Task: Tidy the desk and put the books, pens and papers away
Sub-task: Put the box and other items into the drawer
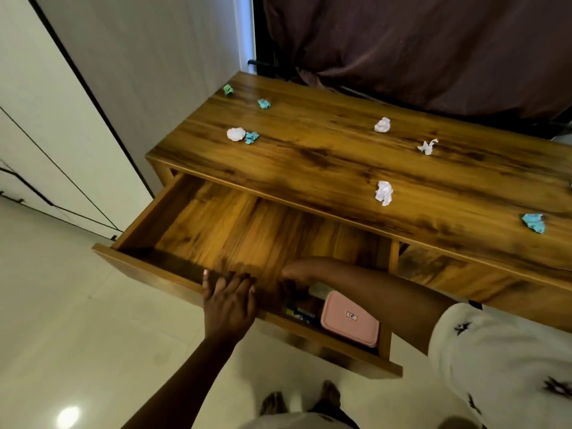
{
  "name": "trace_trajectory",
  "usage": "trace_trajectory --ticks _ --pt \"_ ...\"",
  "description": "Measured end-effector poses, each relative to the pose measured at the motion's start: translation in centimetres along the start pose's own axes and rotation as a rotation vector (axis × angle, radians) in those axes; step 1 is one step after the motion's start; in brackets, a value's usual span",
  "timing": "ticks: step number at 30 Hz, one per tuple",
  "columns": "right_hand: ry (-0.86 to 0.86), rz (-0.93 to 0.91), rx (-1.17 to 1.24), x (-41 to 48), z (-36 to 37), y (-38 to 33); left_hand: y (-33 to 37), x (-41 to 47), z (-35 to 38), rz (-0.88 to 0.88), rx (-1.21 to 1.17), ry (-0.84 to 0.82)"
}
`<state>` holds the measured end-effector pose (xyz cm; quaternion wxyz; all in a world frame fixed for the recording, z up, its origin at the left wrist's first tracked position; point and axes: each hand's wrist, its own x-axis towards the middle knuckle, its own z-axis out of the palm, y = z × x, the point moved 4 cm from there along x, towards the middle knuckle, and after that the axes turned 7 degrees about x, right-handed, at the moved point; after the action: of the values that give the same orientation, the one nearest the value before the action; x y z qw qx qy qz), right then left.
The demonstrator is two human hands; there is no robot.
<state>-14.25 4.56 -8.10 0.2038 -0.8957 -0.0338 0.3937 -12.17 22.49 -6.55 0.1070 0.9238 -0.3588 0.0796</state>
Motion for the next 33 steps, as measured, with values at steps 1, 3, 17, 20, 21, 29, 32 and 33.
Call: trace_trajectory --ticks 1,3,17,20,21,29,32,33 --pt "-0.019 -0.005 -0.019 0.3 0.3 0.0 -0.1 -0.1 0.1 -0.002 0.001 0.004" --pt "-0.061 -0.022 -0.064 0.3 0.3 -0.2 -0.1 -0.1 0.3 -0.001 0.001 0.012" --pt "0.04 0.018 -0.185 -1.1 -0.6 -1.0 -0.2 -0.3 0.6 -0.001 -0.022 0.028" --pt "0.068 0.027 -0.247 -1.4 -0.6 -1.1 -0.2 -0.3 0.5 0.001 -0.023 0.037" --pt "0.044 0.036 -0.294 -1.4 -0.2 -1.1 -0.2 -0.3 0.5 0.004 -0.025 0.043" --pt "0.176 0.095 -0.292 -2.8 -0.3 0.2 0.0 -0.5 0.0 0.057 -0.011 0.102" --pt "0.067 0.171 -0.229 -3.0 1.9 1.2 0.0 -0.5 0.1 0.064 -0.009 0.107" --pt "0.077 0.175 -0.215 -3.1 2.1 1.1 0.0 -0.5 0.1 0.065 -0.012 0.111"
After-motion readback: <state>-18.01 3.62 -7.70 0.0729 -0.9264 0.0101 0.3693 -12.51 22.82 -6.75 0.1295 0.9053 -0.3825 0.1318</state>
